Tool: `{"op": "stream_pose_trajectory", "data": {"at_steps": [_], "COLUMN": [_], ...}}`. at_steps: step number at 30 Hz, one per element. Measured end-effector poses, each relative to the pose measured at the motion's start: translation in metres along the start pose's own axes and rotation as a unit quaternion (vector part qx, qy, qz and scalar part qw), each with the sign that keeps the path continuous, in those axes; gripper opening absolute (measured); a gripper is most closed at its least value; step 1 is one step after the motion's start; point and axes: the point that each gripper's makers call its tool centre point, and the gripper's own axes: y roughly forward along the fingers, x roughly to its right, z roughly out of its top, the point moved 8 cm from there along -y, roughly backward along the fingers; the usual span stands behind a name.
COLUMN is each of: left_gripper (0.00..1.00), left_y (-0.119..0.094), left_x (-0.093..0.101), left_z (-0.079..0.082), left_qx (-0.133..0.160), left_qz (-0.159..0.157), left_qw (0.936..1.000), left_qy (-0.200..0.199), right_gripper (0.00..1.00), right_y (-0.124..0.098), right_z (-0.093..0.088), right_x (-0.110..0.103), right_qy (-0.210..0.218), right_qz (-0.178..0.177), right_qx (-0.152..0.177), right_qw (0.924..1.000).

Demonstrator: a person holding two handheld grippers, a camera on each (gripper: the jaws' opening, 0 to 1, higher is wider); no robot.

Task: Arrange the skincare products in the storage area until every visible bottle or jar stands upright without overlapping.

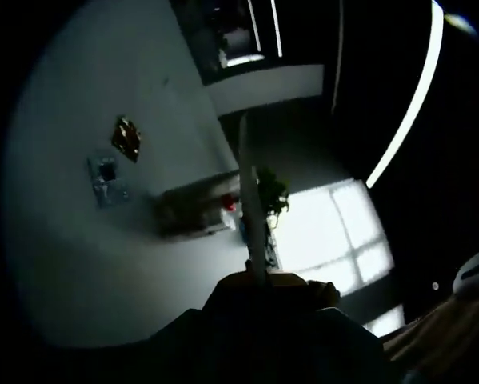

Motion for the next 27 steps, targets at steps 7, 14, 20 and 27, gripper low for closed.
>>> {"op": "stream_pose_trajectory", "data": {"at_steps": [7, 14, 20, 27], "left_gripper": [0.0, 0.0, 0.0, 0.0], "left_y": [0.001, 0.005, 0.007, 0.006], "left_x": [-0.022, -0.04, -0.052, -0.066], "left_z": [-0.011, -0.023, -0.033, -0.04], "left_qx": [0.008, -0.004, -0.011, -0.023], "left_qz": [0.019, 0.05, 0.073, 0.092], "left_qw": [0.9978, 0.9927, 0.9878, 0.9809], "left_qy": [-0.063, -0.109, -0.137, -0.17], "right_gripper": [0.72, 0.8, 0.88, 0.9], "right_y": [-0.014, -0.024, -0.029, -0.034], "right_z": [0.001, 0.007, 0.008, 0.006], "right_x": [0.009, 0.016, 0.023, 0.03], "right_qy": [0.003, -0.01, -0.034, -0.036], "right_qz": [-0.024, -0.044, -0.067, -0.083], "right_qx": [0.007, 0.021, 0.023, 0.02], "right_qw": [0.9997, 0.9988, 0.9969, 0.9957]}}
